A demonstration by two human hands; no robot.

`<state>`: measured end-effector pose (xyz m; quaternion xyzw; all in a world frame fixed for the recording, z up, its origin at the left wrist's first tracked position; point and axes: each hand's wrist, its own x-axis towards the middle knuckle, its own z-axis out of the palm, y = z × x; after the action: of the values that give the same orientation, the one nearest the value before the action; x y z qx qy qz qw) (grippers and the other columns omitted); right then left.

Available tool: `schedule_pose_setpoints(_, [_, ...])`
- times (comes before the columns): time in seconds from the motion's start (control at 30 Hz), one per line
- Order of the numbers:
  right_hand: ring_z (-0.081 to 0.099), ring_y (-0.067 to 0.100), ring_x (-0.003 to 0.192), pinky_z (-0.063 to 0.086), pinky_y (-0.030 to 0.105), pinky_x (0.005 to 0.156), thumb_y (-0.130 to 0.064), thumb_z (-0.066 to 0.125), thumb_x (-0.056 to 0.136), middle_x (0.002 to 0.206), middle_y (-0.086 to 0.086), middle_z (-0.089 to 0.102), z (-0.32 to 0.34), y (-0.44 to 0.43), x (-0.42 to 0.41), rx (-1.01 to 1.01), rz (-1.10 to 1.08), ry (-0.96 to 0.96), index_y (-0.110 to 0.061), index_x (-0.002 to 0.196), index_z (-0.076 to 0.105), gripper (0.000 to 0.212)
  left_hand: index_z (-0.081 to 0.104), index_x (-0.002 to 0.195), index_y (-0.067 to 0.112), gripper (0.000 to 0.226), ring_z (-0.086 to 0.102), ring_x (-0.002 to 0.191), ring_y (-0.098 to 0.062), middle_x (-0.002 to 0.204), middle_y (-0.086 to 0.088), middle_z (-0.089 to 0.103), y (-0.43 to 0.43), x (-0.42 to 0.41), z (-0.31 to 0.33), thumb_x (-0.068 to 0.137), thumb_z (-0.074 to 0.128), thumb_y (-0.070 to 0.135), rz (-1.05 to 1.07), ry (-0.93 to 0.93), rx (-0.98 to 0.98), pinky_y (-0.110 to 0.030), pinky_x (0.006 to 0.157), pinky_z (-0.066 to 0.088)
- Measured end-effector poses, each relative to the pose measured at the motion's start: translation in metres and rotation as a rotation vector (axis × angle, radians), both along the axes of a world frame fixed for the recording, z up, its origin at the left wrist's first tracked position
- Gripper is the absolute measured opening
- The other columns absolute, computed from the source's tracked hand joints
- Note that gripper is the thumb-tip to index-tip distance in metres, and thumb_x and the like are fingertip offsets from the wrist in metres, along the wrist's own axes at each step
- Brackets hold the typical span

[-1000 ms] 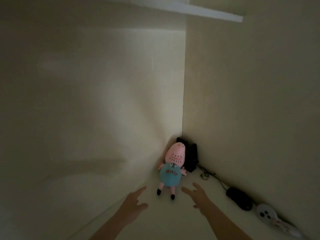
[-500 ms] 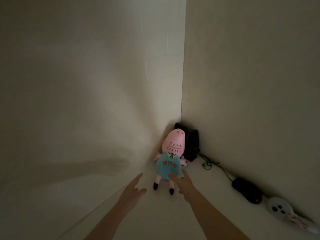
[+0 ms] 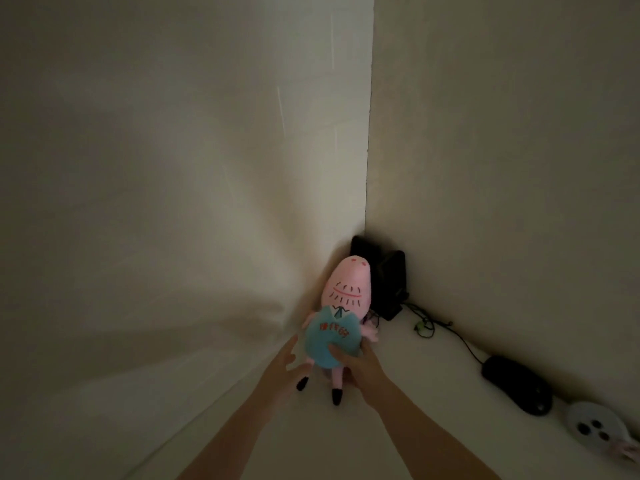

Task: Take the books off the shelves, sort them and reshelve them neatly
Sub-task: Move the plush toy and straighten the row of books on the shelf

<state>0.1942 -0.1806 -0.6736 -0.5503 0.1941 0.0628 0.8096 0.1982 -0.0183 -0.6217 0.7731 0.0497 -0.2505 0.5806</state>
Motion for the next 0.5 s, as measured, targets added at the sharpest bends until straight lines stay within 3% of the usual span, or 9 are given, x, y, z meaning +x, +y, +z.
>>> schedule_pose_setpoints(0.07, [0.067, 0.035, 0.098, 0.058, 0.052, 0.076, -0.016, 0.080, 0.071, 0.116, 0.015, 0.066, 0.000, 0.006, -0.006, 0.067, -0.020, 0.021, -0.009, 0.125, 0.053, 0.061, 0.031, 0.141, 0.024, 0.084, 0.049, 0.109, -0.012, 0.114, 0.007, 0.047, 0.001, -0.002, 0.002, 0.070, 0.075, 0.031, -0.017, -0.015, -0.031, -0.020, 0.081, 0.040])
schedule_pose_setpoints(0.13, [0.069, 0.032, 0.093, 0.059, 0.044, 0.069, -0.008, 0.068, 0.085, 0.111, 0.012, 0.067, -0.001, 0.011, -0.019, 0.064, -0.030, 0.055, -0.011, 0.123, 0.054, 0.041, 0.037, 0.131, 0.031, 0.054, 0.054, 0.085, 0.001, 0.108, 0.007, 0.051, 0.002, -0.004, 0.007, 0.089, 0.063, 0.008, -0.005, -0.033, -0.079, -0.009, 0.059, 0.044])
schedule_pose_setpoints(0.17, [0.069, 0.032, 0.090, 0.059, 0.043, 0.066, -0.002, 0.063, 0.088, 0.111, 0.012, 0.067, -0.001, 0.013, -0.026, 0.066, -0.003, 0.059, -0.014, 0.122, 0.055, 0.037, 0.047, 0.120, 0.032, 0.042, 0.059, 0.077, 0.000, 0.106, 0.005, 0.057, 0.002, -0.005, 0.012, 0.092, 0.054, 0.002, -0.008, -0.036, -0.100, -0.008, 0.053, 0.046])
schedule_pose_setpoints(0.23, [0.070, 0.035, 0.090, 0.059, 0.044, 0.067, 0.000, 0.075, 0.076, 0.111, 0.014, 0.067, 0.004, 0.018, -0.044, 0.084, 0.095, 0.045, -0.018, 0.119, 0.056, 0.049, 0.059, 0.107, 0.040, 0.044, 0.068, 0.072, -0.004, 0.098, 0.004, 0.068, 0.005, -0.009, 0.017, 0.093, 0.050, -0.001, -0.017, -0.018, -0.159, -0.014, 0.051, 0.050])
schedule_pose_setpoints(0.27, [0.069, 0.036, 0.092, 0.059, 0.046, 0.069, -0.004, 0.083, 0.065, 0.111, 0.014, 0.067, 0.009, 0.019, -0.052, 0.080, 0.118, 0.038, -0.019, 0.117, 0.057, 0.060, 0.057, 0.111, 0.039, 0.039, 0.069, 0.074, -0.006, 0.098, 0.004, 0.069, 0.007, -0.014, 0.018, 0.092, 0.055, 0.004, -0.020, -0.002, -0.157, -0.016, 0.052, 0.052])
schedule_pose_setpoints(0.33, [0.067, 0.034, 0.095, 0.058, 0.050, 0.074, -0.013, 0.090, 0.042, 0.111, 0.011, 0.064, 0.016, 0.022, -0.065, 0.079, 0.106, 0.040, -0.024, 0.113, 0.057, 0.079, 0.045, 0.123, 0.036, 0.049, 0.069, 0.084, -0.013, 0.105, 0.003, 0.064, 0.014, -0.028, 0.025, 0.084, 0.069, 0.020, 0.038, 0.027, -0.171, -0.024, 0.056, 0.055])
schedule_pose_setpoints(0.43, [0.068, 0.035, 0.095, 0.058, 0.051, 0.073, -0.020, 0.095, 0.026, 0.117, 0.013, 0.059, 0.027, 0.026, -0.081, 0.096, 0.124, 0.023, -0.027, 0.112, 0.058, 0.094, 0.042, 0.128, 0.038, 0.094, 0.067, 0.094, -0.022, 0.111, 0.000, 0.062, 0.025, -0.046, 0.034, 0.047, 0.088, 0.049, 0.101, 0.005, -0.183, -0.041, 0.066, 0.059])
schedule_pose_setpoints(0.5, [0.067, 0.035, 0.096, 0.059, 0.046, 0.069, -0.026, 0.099, 0.019, 0.119, 0.012, 0.059, 0.040, 0.032, -0.090, 0.086, 0.168, 0.012, -0.028, 0.116, 0.057, 0.106, 0.042, 0.130, 0.038, 0.086, 0.067, 0.089, -0.018, 0.107, 0.003, 0.061, 0.031, -0.060, 0.049, 0.057, 0.087, 0.041, 0.131, -0.040, -0.212, -0.039, 0.063, 0.059])
